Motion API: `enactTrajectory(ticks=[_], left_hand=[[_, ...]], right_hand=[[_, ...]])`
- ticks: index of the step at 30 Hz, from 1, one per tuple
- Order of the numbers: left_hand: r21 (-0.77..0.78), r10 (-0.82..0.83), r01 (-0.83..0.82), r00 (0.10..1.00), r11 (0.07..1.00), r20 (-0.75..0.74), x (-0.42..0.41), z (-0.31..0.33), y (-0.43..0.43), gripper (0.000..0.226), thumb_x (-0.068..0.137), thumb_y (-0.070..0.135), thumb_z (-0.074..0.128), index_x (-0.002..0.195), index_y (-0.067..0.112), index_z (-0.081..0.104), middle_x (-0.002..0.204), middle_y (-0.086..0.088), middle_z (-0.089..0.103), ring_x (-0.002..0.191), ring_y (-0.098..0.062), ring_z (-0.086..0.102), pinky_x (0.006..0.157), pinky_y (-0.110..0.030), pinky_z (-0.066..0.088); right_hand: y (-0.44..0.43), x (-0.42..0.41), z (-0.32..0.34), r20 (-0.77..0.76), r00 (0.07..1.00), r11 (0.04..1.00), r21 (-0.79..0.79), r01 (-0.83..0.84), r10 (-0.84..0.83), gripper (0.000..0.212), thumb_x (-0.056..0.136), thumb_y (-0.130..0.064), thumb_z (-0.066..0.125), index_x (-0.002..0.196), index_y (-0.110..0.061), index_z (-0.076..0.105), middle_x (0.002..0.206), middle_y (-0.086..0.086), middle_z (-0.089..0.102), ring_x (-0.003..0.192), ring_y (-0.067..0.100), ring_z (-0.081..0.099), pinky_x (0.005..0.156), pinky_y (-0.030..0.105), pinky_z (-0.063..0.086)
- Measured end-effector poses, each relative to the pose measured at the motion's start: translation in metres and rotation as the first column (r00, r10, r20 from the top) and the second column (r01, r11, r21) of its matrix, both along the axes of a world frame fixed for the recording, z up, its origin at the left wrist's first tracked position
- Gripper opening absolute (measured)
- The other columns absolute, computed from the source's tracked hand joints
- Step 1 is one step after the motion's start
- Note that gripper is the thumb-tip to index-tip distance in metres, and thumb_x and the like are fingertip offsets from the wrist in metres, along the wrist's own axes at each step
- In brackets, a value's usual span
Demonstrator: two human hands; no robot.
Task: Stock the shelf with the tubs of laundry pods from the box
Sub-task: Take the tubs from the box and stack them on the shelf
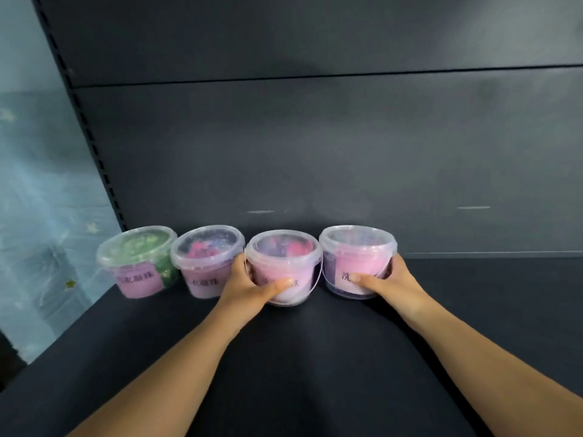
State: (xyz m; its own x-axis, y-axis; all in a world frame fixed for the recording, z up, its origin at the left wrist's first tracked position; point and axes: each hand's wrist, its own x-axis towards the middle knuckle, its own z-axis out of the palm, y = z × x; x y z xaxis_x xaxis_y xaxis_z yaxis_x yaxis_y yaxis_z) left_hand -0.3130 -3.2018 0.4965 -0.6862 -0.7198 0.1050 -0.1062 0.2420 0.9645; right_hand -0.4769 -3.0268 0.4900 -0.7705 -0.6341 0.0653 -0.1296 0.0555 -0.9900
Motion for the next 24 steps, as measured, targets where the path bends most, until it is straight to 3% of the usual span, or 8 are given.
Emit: enactTrajectory(ticks=[2, 4, 6, 8, 10, 13, 20, 24], left_hand=[[-0.047, -0.026, 0.028, 0.998, 0.999, 0.049, -0.005, -0.007, -0.003, 0.099, 0.040, 0.046, 0.081, 0.125, 0.022, 0.037, 0.122, 0.008, 0.052, 0.115, -0.011, 0.051, 0.099, -0.030, 0.043], [-0.092, -0.023, 0.028, 0.999, 0.995, 0.049, -0.006, -0.009, -0.006, 0.104, 0.038, 0.049, 0.080, 0.129, 0.021, 0.039, 0.125, 0.006, 0.053, 0.117, -0.012, 0.051, 0.104, -0.035, 0.041], [-0.112, -0.015, 0.018, 0.999, 0.994, 0.031, -0.008, -0.010, -0.009, 0.095, 0.050, 0.037, 0.086, 0.131, 0.019, 0.041, 0.126, 0.005, 0.054, 0.118, -0.011, 0.051, 0.105, -0.034, 0.040], [-0.119, -0.015, 0.016, 1.000, 0.993, 0.011, -0.009, -0.013, -0.011, 0.082, 0.061, 0.023, 0.085, 0.131, 0.018, 0.043, 0.125, 0.005, 0.055, 0.116, -0.010, 0.051, 0.101, -0.028, 0.040], [-0.124, -0.017, 0.018, 1.000, 0.992, 0.007, -0.010, -0.014, -0.012, 0.074, 0.065, 0.020, 0.081, 0.130, 0.018, 0.046, 0.122, 0.006, 0.057, 0.114, -0.009, 0.053, 0.094, -0.021, 0.041], [-0.090, -0.051, 0.052, 0.999, 0.995, 0.012, -0.011, -0.015, -0.015, 0.063, 0.070, 0.019, 0.078, 0.127, 0.018, 0.051, 0.118, 0.007, 0.060, 0.107, -0.004, 0.055, 0.085, -0.014, 0.040], [-0.084, 0.018, -0.016, 1.000, 0.996, 0.026, -0.011, -0.015, -0.012, 0.062, 0.070, 0.020, 0.078, 0.125, 0.021, 0.049, 0.121, 0.006, 0.059, 0.112, -0.008, 0.055, 0.094, -0.024, 0.041], [-0.115, 0.054, -0.042, 0.994, 0.992, 0.099, -0.008, -0.010, -0.005, 0.063, 0.071, 0.025, 0.077, 0.127, 0.021, 0.047, 0.125, 0.005, 0.057, 0.115, -0.011, 0.053, 0.100, -0.029, 0.041]], right_hand=[[0.000, -0.008, -0.002, -0.021, 1.000, 1.000, 0.017, 0.008, -0.008, 0.075, 0.067, -0.018, 0.082, 0.126, -0.026, 0.037, 0.111, -0.013, 0.055, 0.106, 0.008, 0.054, 0.089, 0.025, 0.041], [0.002, -0.014, -0.001, -0.054, 0.998, 0.997, 0.068, -0.035, 0.038, 0.081, 0.059, -0.026, 0.085, 0.126, -0.026, 0.040, 0.115, -0.012, 0.058, 0.107, 0.005, 0.055, 0.091, 0.025, 0.044], [0.006, -0.020, 0.000, -0.090, 0.991, 0.987, 0.140, -0.083, 0.096, 0.088, 0.047, -0.037, 0.086, 0.125, -0.029, 0.046, 0.118, -0.011, 0.061, 0.109, 0.005, 0.057, 0.095, 0.028, 0.046], [0.009, -0.023, 0.004, -0.114, 0.982, 0.974, 0.191, -0.124, 0.147, 0.077, 0.048, -0.035, 0.084, 0.117, -0.036, 0.050, 0.116, -0.014, 0.062, 0.108, 0.002, 0.058, 0.093, 0.023, 0.046], [0.012, -0.026, 0.005, -0.126, 0.977, 0.965, 0.223, -0.141, 0.171, 0.079, 0.048, -0.035, 0.084, 0.118, -0.037, 0.048, 0.116, -0.017, 0.062, 0.109, 0.001, 0.056, 0.093, 0.021, 0.045], [0.016, -0.028, 0.003, -0.134, 0.975, 0.952, 0.273, -0.135, 0.177, 0.095, 0.042, -0.043, 0.084, 0.129, -0.034, 0.045, 0.120, -0.016, 0.061, 0.115, 0.004, 0.055, 0.104, 0.032, 0.041], [0.013, -0.019, 0.003, -0.175, 0.982, 0.971, 0.238, -0.027, 0.071, 0.081, 0.064, -0.027, 0.084, 0.132, -0.030, 0.039, 0.120, -0.016, 0.054, 0.113, 0.005, 0.050, 0.093, 0.022, 0.038], [0.013, -0.016, 0.001, -0.167, 0.986, 0.978, 0.209, 0.018, 0.018, 0.088, 0.067, -0.024, 0.082, 0.136, -0.025, 0.027, 0.116, -0.015, 0.046, 0.109, 0.006, 0.046, 0.089, 0.020, 0.034]])
